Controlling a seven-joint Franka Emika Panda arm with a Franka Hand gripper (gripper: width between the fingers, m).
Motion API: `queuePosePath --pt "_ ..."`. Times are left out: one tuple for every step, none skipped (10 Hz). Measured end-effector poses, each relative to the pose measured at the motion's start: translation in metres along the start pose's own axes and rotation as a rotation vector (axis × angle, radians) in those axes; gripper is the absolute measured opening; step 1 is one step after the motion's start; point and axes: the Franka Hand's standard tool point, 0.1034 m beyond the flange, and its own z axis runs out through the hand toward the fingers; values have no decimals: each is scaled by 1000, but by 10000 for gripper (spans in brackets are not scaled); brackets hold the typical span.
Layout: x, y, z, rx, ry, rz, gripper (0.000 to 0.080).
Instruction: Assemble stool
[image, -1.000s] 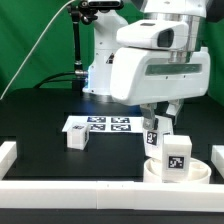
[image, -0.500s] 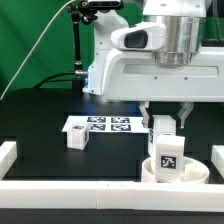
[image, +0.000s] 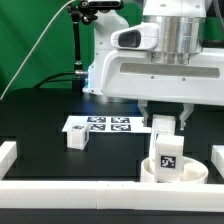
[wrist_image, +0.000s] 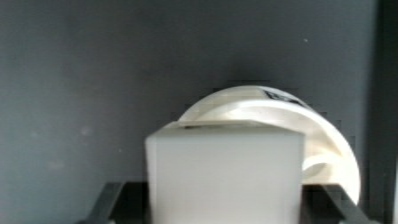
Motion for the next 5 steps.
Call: queuePosePath --pt "0 0 0 4 0 60 337" --pt "0 1 1 20 6 172 337" --pt "0 1 1 31 5 248 337" --pt "0 1 1 47 3 357 337" --pt "1 1 1 74 -2 486 338"
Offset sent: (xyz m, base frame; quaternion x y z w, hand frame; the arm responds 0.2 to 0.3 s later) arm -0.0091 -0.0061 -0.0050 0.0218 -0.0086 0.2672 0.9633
